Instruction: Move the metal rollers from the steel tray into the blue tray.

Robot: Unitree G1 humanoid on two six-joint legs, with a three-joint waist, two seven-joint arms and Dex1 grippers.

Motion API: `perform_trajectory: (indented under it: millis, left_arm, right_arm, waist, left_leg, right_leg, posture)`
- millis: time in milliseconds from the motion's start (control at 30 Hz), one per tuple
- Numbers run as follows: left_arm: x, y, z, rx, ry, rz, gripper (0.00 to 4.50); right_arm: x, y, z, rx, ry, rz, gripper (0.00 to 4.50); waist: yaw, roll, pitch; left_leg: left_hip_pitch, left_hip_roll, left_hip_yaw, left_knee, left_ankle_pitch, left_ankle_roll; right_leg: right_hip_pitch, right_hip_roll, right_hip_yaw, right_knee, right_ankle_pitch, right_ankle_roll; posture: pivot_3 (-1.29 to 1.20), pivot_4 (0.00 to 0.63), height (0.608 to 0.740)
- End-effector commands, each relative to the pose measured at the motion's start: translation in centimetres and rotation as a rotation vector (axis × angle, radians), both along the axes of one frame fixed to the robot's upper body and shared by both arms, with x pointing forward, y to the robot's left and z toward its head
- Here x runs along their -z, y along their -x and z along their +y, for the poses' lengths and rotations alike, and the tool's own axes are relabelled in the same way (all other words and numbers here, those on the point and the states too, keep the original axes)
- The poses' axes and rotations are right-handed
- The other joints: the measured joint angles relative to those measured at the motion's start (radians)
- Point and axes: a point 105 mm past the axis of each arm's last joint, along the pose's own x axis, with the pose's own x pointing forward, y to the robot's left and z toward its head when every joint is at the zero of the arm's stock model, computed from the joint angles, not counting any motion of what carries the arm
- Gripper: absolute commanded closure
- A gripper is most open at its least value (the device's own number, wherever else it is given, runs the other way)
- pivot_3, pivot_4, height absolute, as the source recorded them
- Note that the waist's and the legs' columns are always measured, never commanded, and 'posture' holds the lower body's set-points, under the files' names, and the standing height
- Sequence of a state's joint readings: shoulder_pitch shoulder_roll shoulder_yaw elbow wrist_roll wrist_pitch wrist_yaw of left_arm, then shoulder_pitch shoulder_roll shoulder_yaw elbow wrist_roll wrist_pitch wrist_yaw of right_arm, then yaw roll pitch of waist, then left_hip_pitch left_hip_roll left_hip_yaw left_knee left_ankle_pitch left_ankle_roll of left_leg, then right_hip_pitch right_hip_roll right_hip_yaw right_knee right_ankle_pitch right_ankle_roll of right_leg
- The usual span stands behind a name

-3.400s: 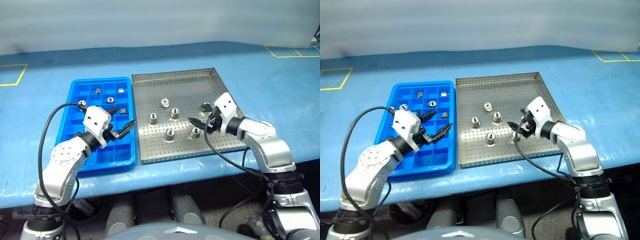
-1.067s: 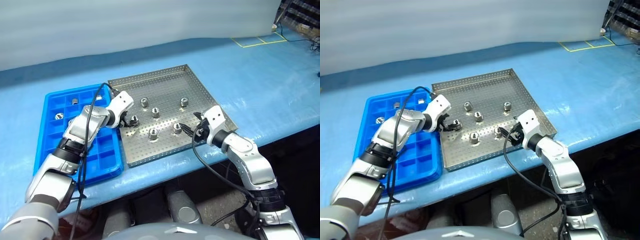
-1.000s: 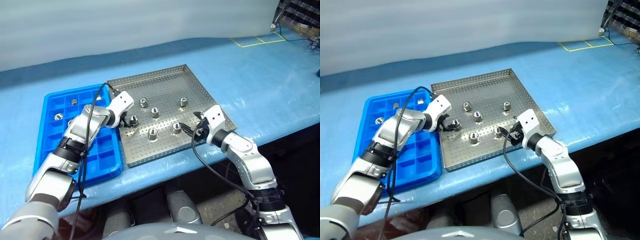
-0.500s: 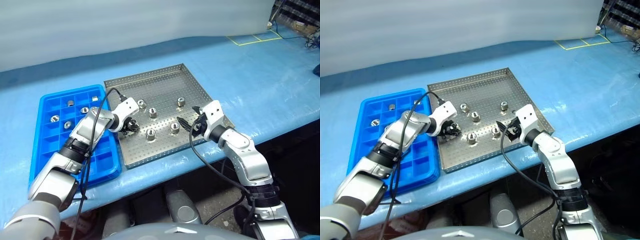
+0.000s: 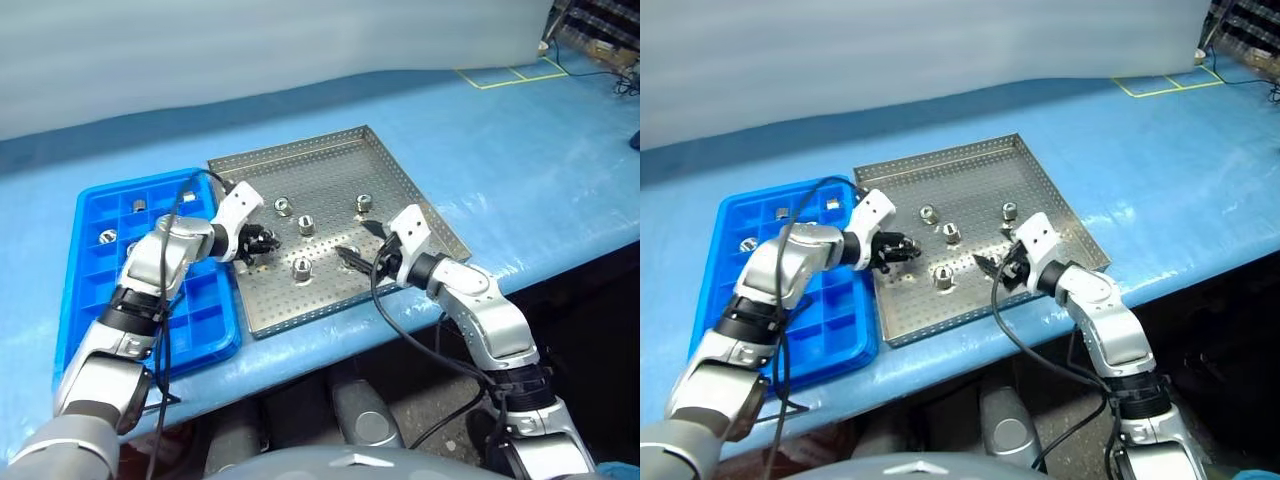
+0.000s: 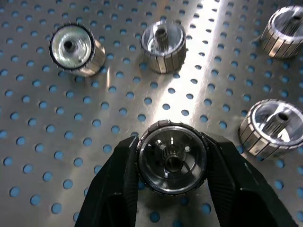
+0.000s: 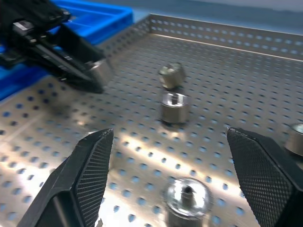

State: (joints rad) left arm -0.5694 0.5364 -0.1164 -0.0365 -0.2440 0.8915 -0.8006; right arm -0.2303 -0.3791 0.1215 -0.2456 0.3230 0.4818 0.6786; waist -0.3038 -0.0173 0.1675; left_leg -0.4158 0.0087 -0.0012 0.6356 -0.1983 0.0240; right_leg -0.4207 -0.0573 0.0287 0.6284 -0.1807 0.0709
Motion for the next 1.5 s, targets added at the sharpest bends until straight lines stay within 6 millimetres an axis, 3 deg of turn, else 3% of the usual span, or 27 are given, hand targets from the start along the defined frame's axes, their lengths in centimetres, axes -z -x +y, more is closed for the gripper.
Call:
perform_trajectory:
  millis: [33, 133, 233, 333, 367, 633, 967, 1000, 1167, 1333, 1400, 1500]
  left_arm:
    - [-3.5, 1.1, 1.4, -0.054, 0.08, -0.109, 2.79]
    - [-4.8, 1.6, 4.4, -0.249, 0.048, -0.23, 2.79]
    - [-5.3, 1.4, 8.7, -0.57, -0.012, -0.338, 2.79]
    - [-4.6, 2.6, 13.4, -0.904, -0.081, -0.394, 2.79]
    - [-4.2, 3.2, 14.0, -0.961, -0.081, -0.39, 2.79]
    - [-2.2, 4.9, 13.8, -1.004, -0.118, -0.336, 2.79]
    - [0.0, 6.2, 15.3, -1.068, -0.266, -0.259, 2.79]
    - [0.2, 6.2, 15.2, -1.063, -0.274, -0.254, 2.79]
    - [-1.1, 4.8, 14.1, -1.069, -0.214, -0.311, 1.2]
    - [-4.2, 2.5, 10.1, -0.912, 0.016, -0.421, 1.2]
    - [-5.0, 1.8, 7.7, -0.785, 0.119, -0.42, 1.2]
    - [-5.3, 2.2, -0.6, -0.291, 0.239, -0.322, 1.2]
  right_arm:
    - [-2.2, 1.4, 1.2, -0.11, -0.068, -0.037, 0.48]
    - [-2.6, 2.1, 2.2, -0.166, -0.078, -0.031, 0.48]
    - [-2.3, 1.7, 2.3, -0.136, -0.036, -0.042, 0.48]
    - [-2.1, 0.4, 1.4, -0.034, -0.048, -0.028, 0.48]
    - [-2.1, 0.2, 1.3, -0.016, -0.054, -0.025, 0.48]
    - [-2.6, 0.0, 1.3, -0.011, -0.04, -0.042, 0.48]
    - [-2.7, -1.3, -0.5, 0.11, -0.041, -0.044, 0.48]
    - [-2.9, -1.5, -0.7, 0.124, -0.045, -0.046, 0.48]
    - [-3.7, -1.2, -0.4, 0.112, -0.055, -0.074, 0.48]
    - [-3.9, -1.3, -1.4, 0.157, -0.014, -0.103, 0.48]
    - [-3.7, -1.3, -2.4, 0.188, 0.047, -0.116, 0.48]
    - [-2.4, -0.9, -5.4, 0.26, 0.241, -0.115, 0.48]
  waist:
    - [0.003, 0.0, 0.0]
    - [0.011, 0.0, 0.0]
    - [0.026, -0.001, 0.0]
    - [0.044, -0.002, 0.001]
    - [0.05, -0.002, 0.0]
    - [0.132, -0.006, 0.001]
    - [0.173, -0.006, 0.001]
    - [0.175, -0.006, 0.001]
    - [0.186, -0.006, 0.001]
    - [0.188, -0.006, 0.001]
    - [0.184, -0.006, 0.001]
    - [0.188, -0.006, 0.001]
  left_leg:
    - [0.0, 0.0, 0.0, -0.001, 0.0, 0.0]
    - [0.0, -0.001, 0.0, -0.002, 0.0, 0.0]
    - [0.001, -0.001, 0.0, -0.002, 0.0, 0.0]
    - [0.001, -0.002, 0.0, 0.0, 0.0, 0.0]
    - [0.001, -0.002, 0.0, 0.0, 0.0, 0.0]
    - [0.0, -0.002, -0.001, 0.002, -0.001, -0.001]
    - [0.0, -0.002, 0.0, 0.003, -0.001, -0.001]
    - [0.0, -0.002, 0.0, 0.003, -0.001, -0.001]
    - [0.0, -0.002, 0.0, 0.004, -0.001, -0.001]
    - [-0.002, -0.002, -0.002, 0.009, -0.002, -0.001]
    - [-0.002, -0.002, -0.001, 0.009, -0.002, -0.001]
    - [-0.003, -0.003, 0.001, 0.009, -0.002, -0.001]
  right_leg:
    - [0.0, 0.0, 0.001, 0.0, 0.001, 0.002]
    - [0.0, 0.0, 0.002, -0.001, 0.0, 0.003]
    - [0.0, 0.0, 0.002, 0.0, 0.0, 0.002]
    - [0.001, 0.0, 0.002, 0.0, -0.002, -0.001]
    - [0.001, -0.001, 0.002, -0.001, -0.002, -0.001]
    - [0.001, -0.002, 0.0, 0.0, -0.002, -0.002]
    - [0.001, -0.002, -0.001, 0.0, -0.002, -0.003]
    - [0.001, -0.002, -0.001, 0.0, -0.002, -0.003]
    - [0.001, -0.003, -0.002, 0.0, -0.002, -0.003]
    - [0.003, -0.004, -0.005, 0.0, -0.001, -0.004]
    - [0.002, -0.004, -0.005, 0.0, -0.001, -0.004]
    - [0.003, -0.004, -0.006, -0.001, -0.001, -0.004]
  posture:
    - [-0.28, 0.15, 0.74]
    - [-0.26, 0.15, 0.74]
    - [-0.24, 0.15, 0.74]
    - [-0.19, 0.15, 0.74]
    - [-0.19, 0.15, 0.74]
    - [-0.17, 0.15, 0.74]
    - [-0.16, 0.15, 0.74]
    - [-0.16, 0.15, 0.74]
    - [-0.16, 0.15, 0.74]
    - [-0.21, 0.15, 0.74]
    - [-0.21, 0.15, 0.74]
    - [-0.23, 0.15, 0.74]
